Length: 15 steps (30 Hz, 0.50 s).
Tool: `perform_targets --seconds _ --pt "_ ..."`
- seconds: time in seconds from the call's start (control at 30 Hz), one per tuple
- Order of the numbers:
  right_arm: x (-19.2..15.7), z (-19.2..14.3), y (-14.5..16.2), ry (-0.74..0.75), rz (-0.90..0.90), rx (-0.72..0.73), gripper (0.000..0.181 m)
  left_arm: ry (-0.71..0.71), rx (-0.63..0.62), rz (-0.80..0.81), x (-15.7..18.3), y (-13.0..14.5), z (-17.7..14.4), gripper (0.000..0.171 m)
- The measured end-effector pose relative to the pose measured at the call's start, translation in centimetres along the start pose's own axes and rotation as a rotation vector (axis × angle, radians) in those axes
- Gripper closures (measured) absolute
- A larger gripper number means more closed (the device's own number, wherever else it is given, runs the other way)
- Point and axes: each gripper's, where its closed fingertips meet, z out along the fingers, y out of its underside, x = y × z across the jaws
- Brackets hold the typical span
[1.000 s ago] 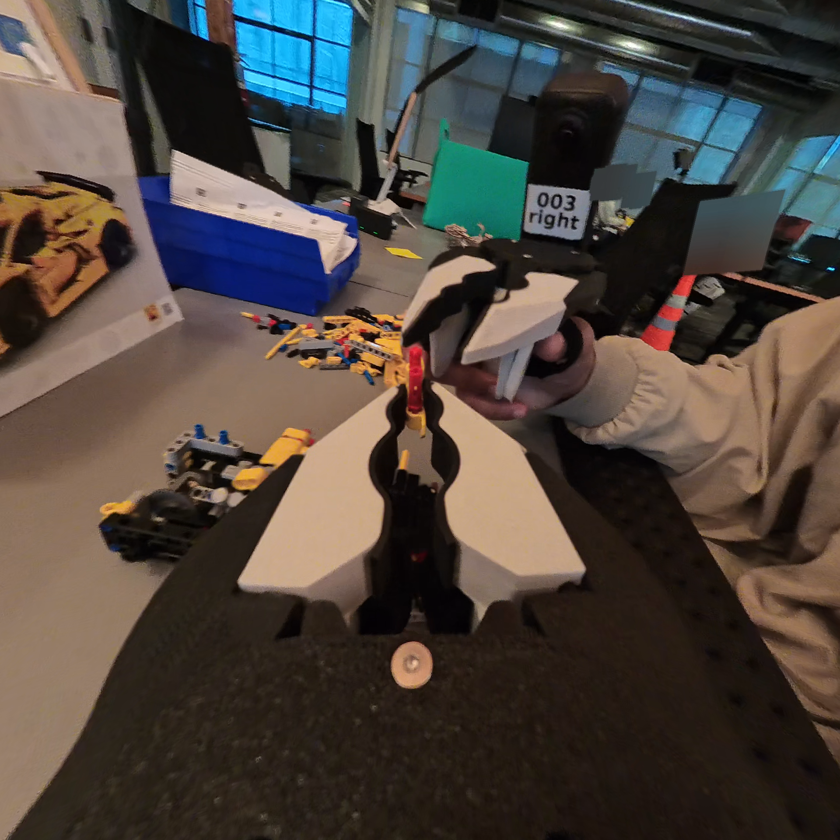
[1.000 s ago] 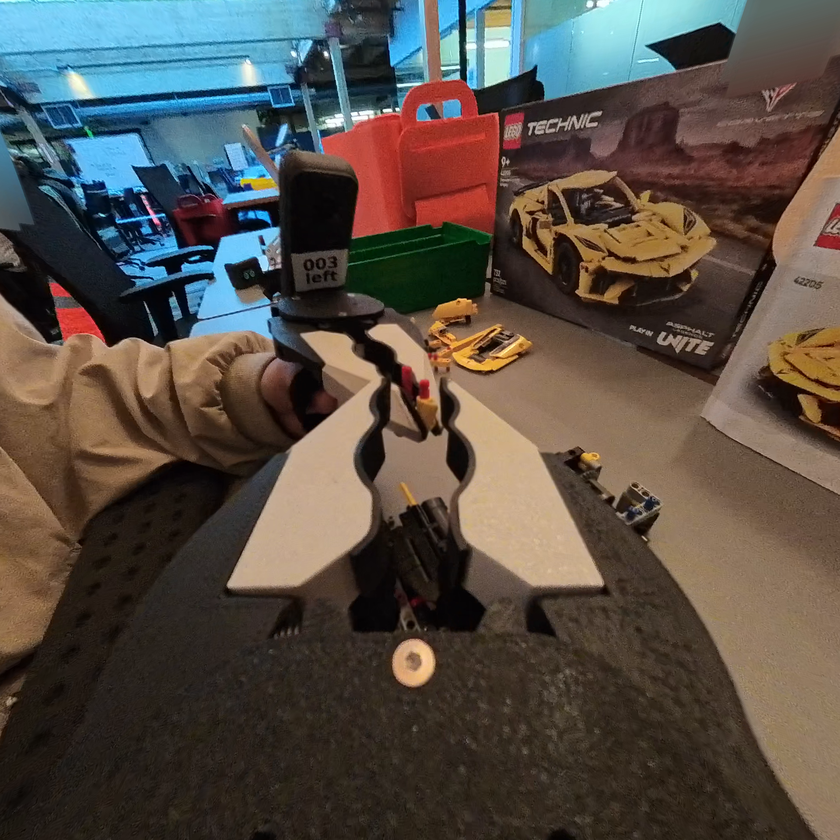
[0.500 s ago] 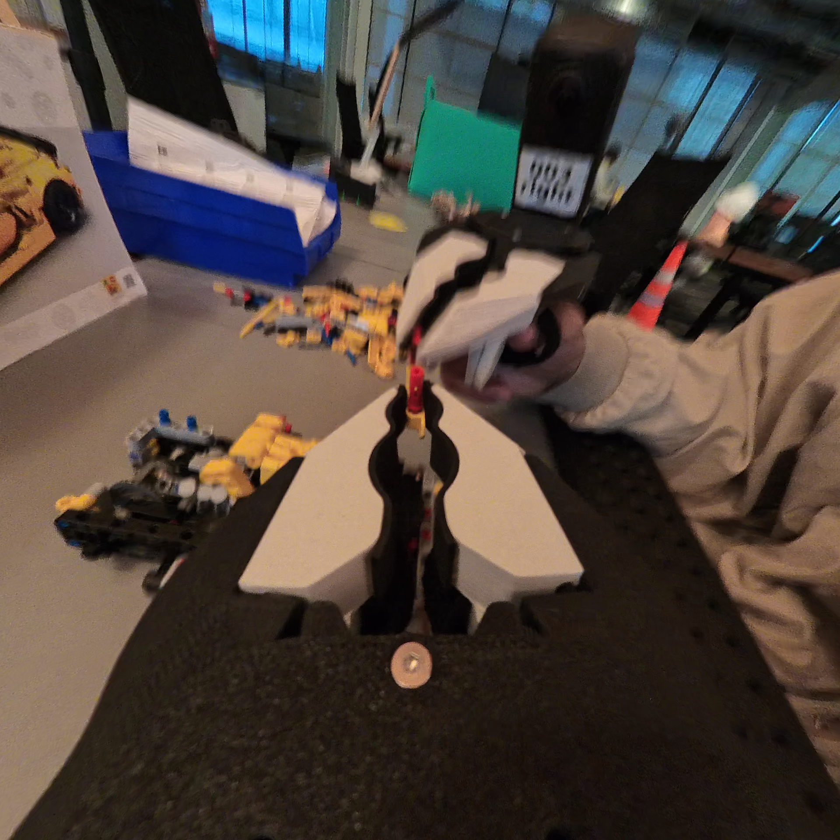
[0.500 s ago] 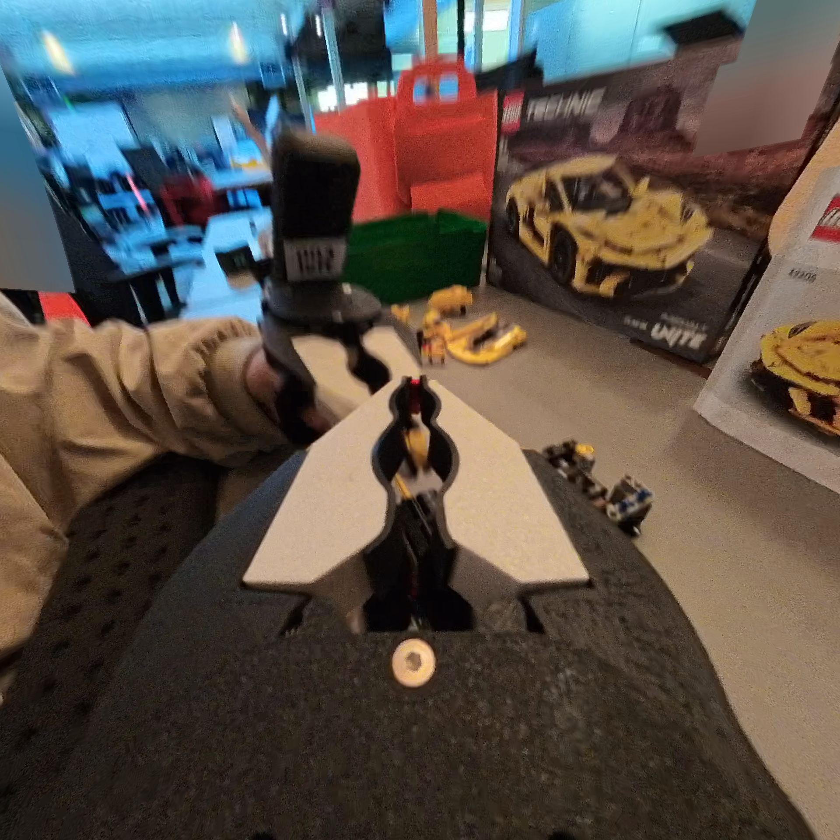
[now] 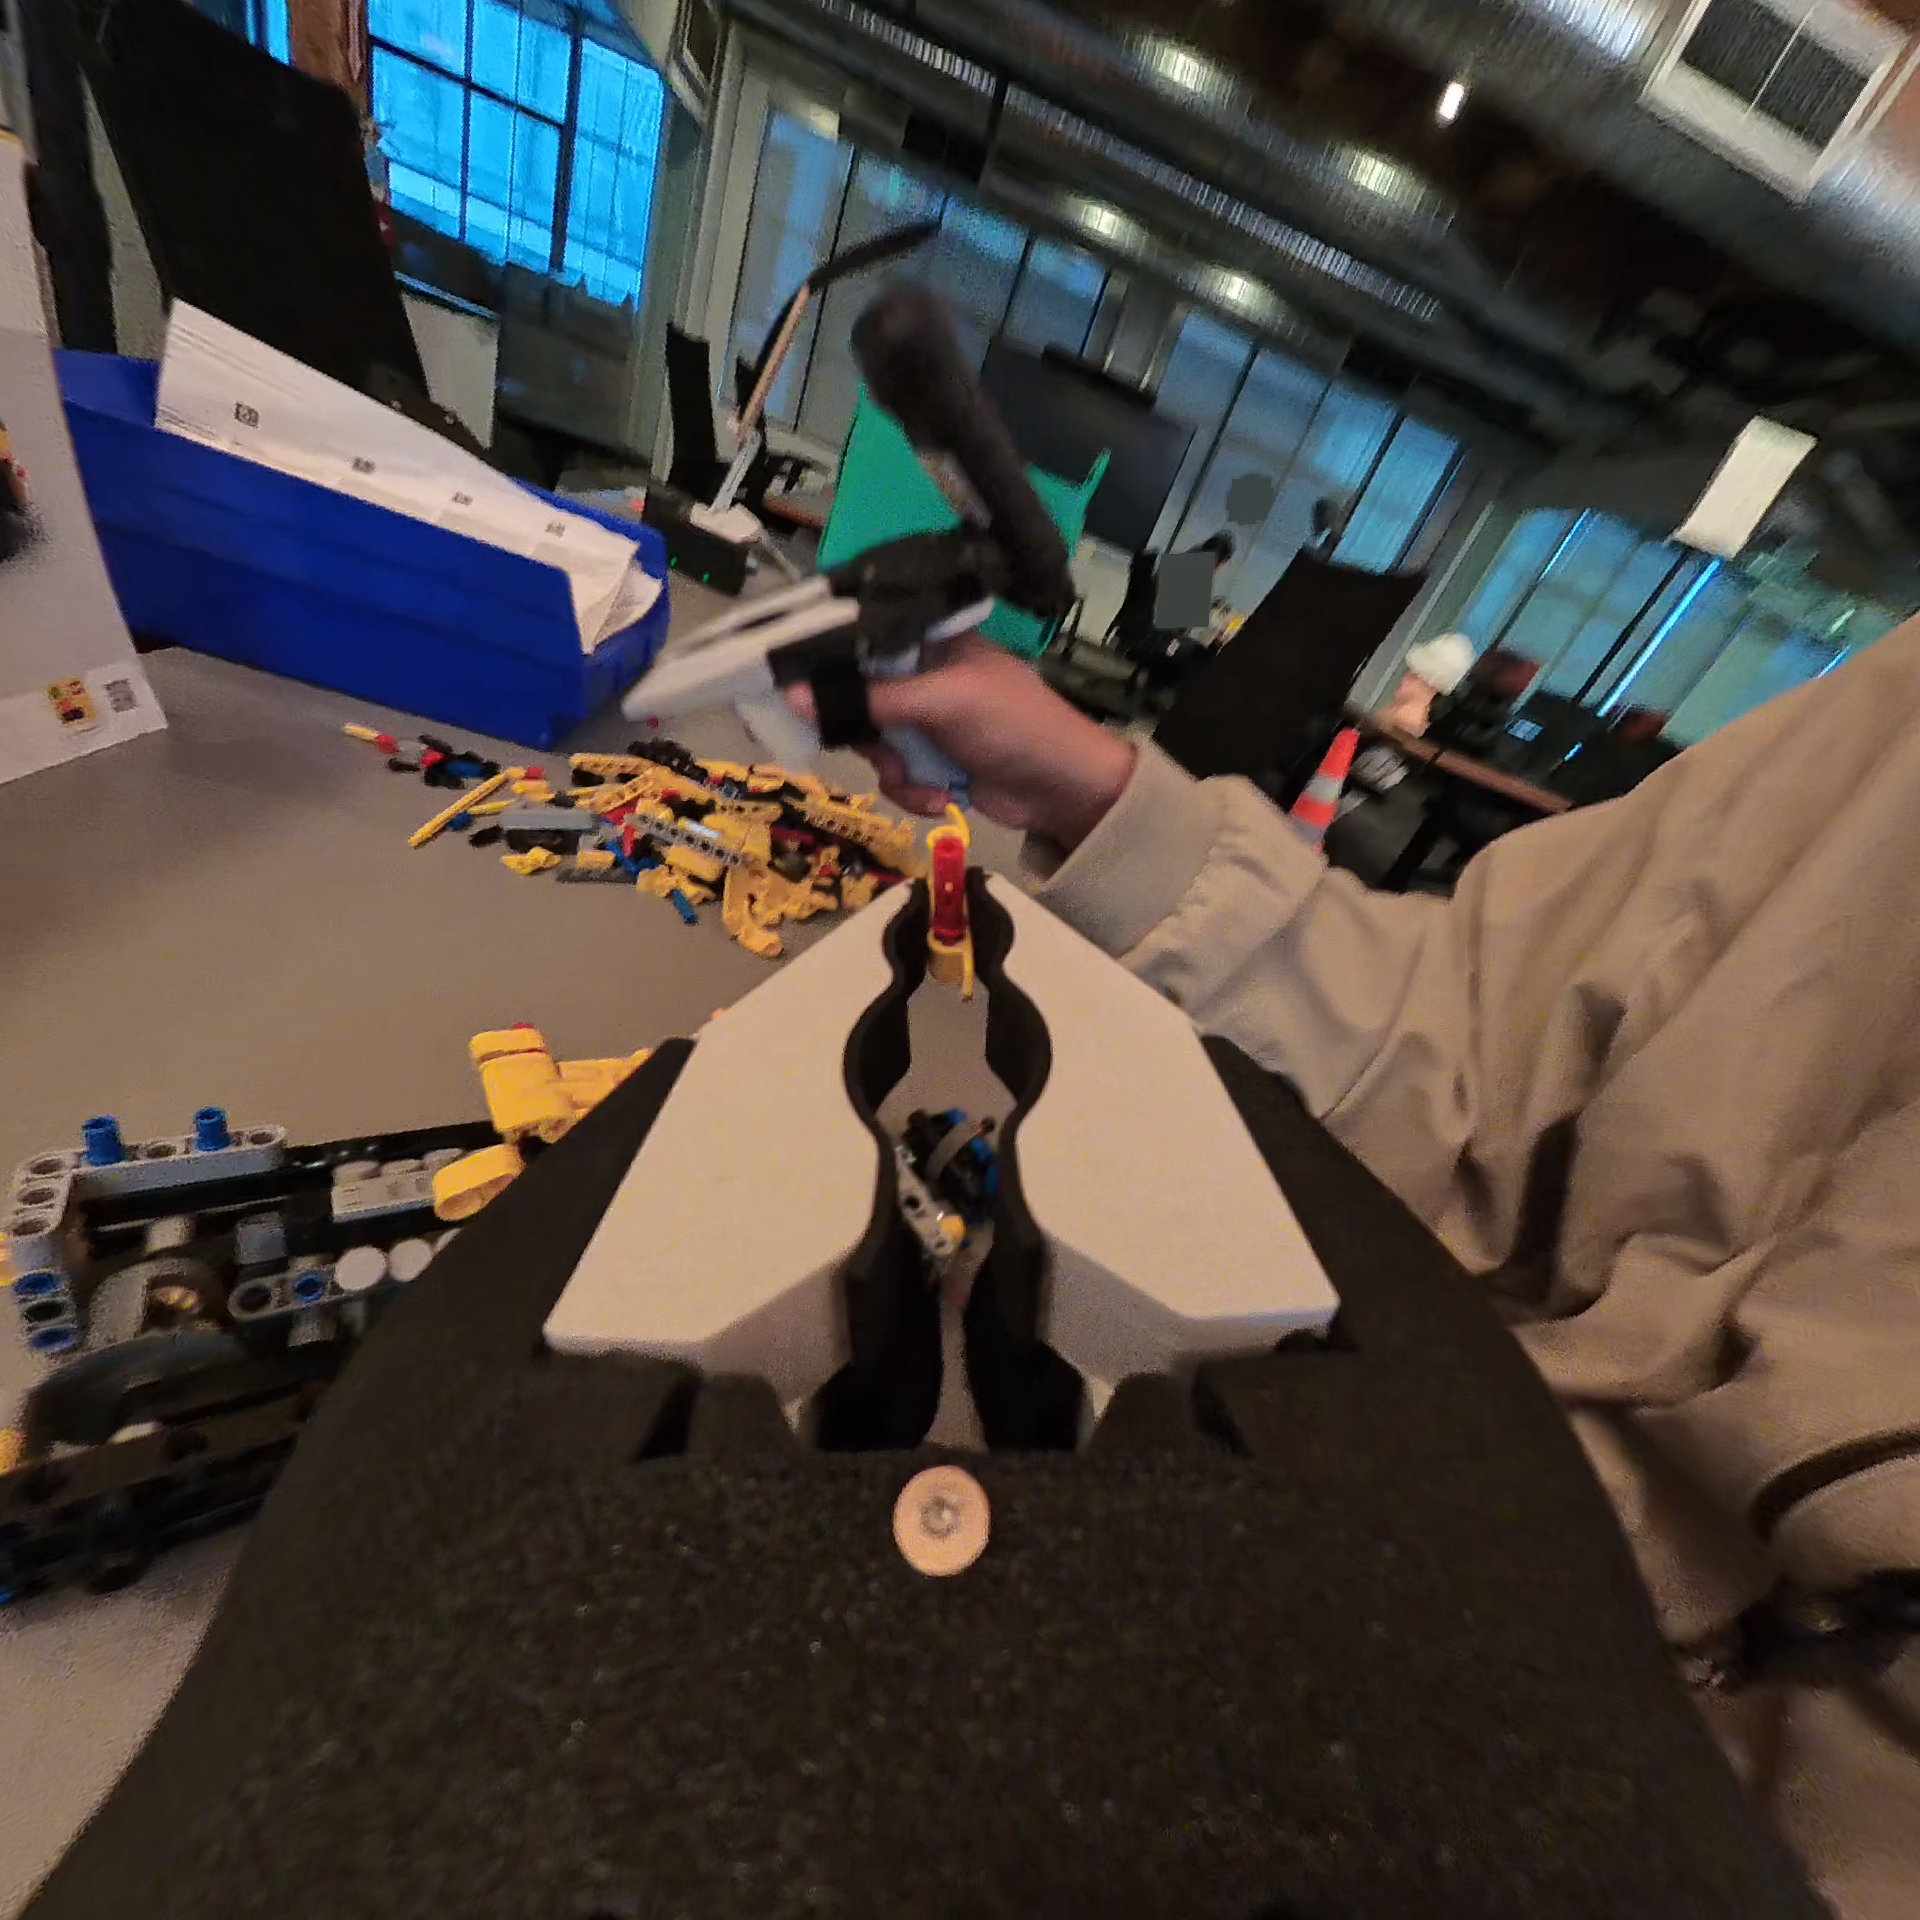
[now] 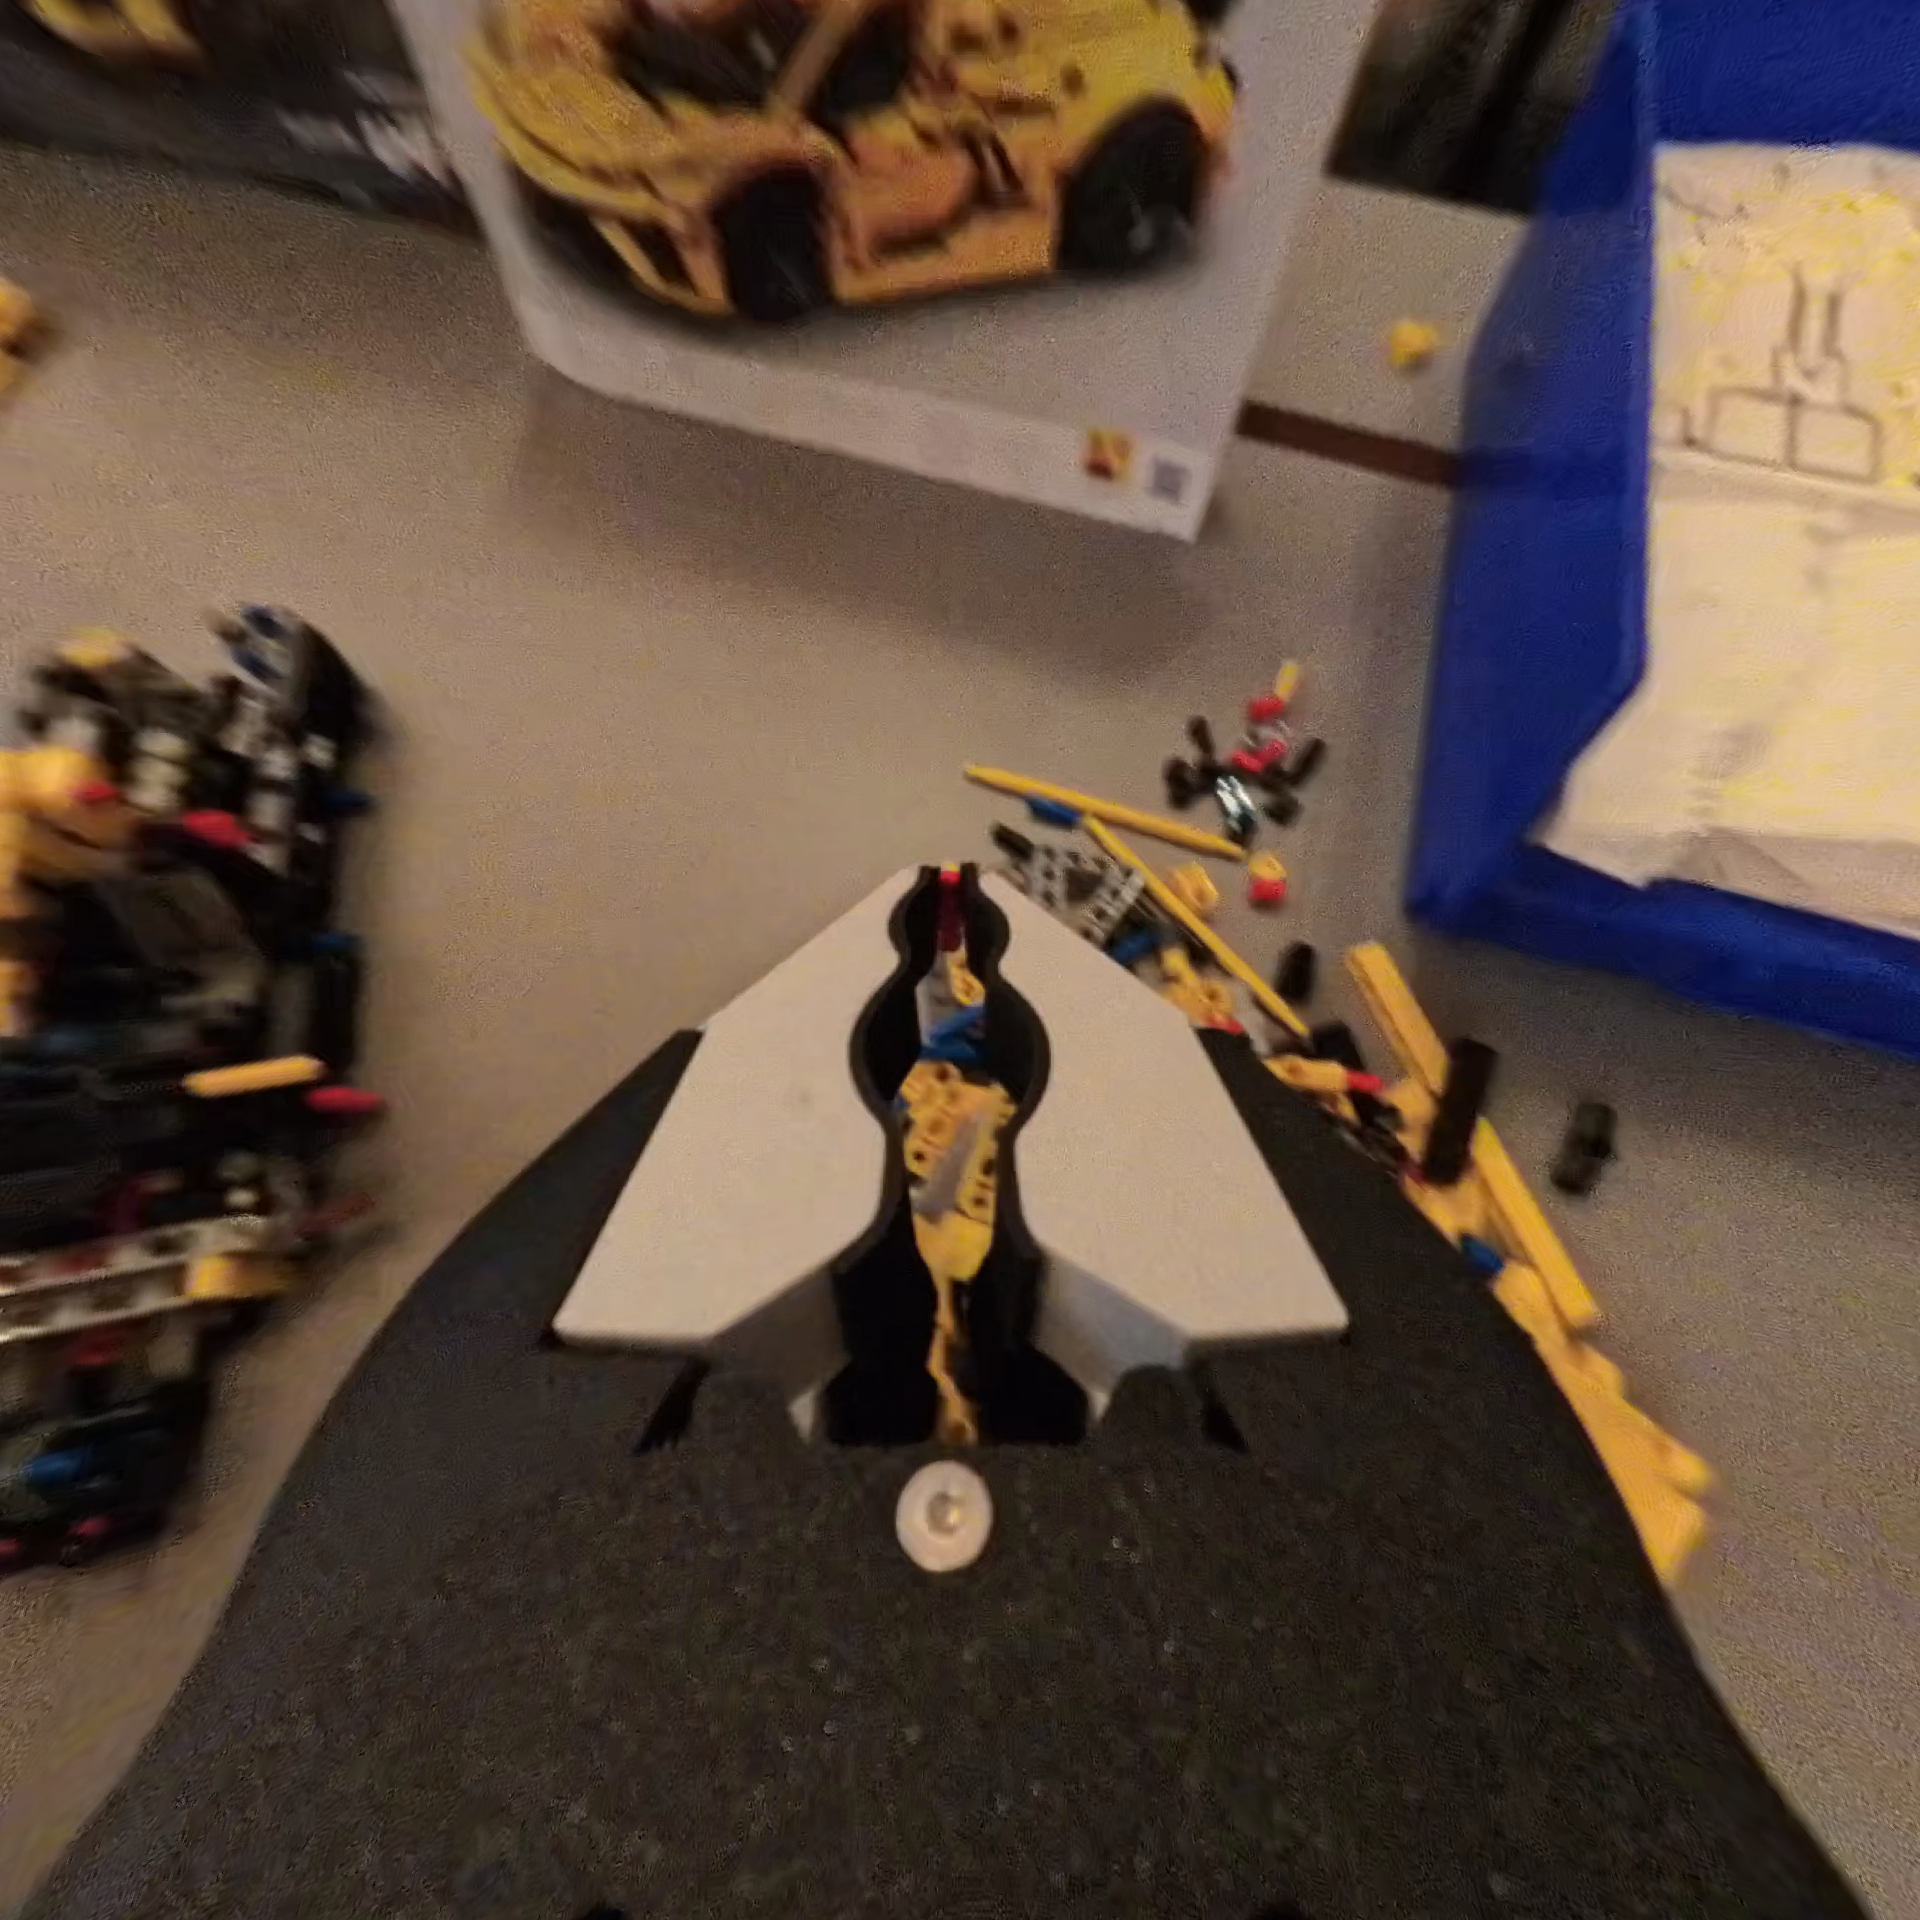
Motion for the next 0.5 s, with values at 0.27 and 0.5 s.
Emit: perform_targets --seconds 0.27,0.5 --pt "2.0 0.4 3.7 -0.037 0.096 -0.154 0.155 0.089 0.063 -0.194 -0.3 -0.9 -0.8 0.165" --pt "-16.0 -4.9 -4.2 -0.874 0.052 0.215 0.151 0.112 0.120 -0.247 -0.6 -1.8 -1.3 0.165"
